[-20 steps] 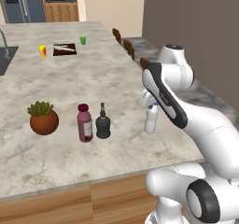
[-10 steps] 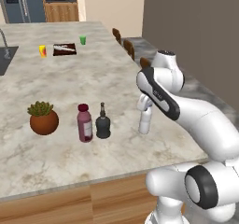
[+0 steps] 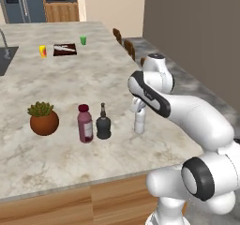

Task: Place the drinks on the dining counter in a tight cluster.

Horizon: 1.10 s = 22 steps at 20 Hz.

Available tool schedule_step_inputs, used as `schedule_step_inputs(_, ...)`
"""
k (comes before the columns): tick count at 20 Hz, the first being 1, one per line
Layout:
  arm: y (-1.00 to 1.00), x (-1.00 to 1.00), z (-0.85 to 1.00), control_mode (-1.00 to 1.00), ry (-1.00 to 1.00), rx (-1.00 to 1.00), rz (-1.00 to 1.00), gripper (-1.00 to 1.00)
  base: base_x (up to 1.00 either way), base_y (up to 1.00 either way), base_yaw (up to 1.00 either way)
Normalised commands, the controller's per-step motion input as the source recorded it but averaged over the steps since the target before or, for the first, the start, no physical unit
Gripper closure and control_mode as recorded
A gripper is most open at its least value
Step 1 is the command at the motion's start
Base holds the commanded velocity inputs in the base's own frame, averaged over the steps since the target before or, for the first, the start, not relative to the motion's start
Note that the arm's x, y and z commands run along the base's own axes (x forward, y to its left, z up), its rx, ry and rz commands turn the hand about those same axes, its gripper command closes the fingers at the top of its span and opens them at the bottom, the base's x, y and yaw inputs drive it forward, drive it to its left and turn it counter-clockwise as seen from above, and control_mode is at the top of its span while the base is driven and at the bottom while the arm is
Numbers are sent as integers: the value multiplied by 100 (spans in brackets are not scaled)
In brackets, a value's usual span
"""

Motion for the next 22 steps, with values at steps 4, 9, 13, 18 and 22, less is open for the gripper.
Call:
schedule_step_inputs(4,18,43,-31,-100,-5,0,0,100,0,0,0)
schedule_step_inputs(9,13,35,-18,-100,0,-1,0,100,0,0,0)
schedule_step_inputs(13,3,29,-5,-100,0,0,3,100,0,0,0)
schedule_step_inputs(18,4,32,-1,-100,0,0,12,100,0,0,0)
schedule_step_inputs(22,0,1,-6,-100,0,0,22,100,0,0,0)
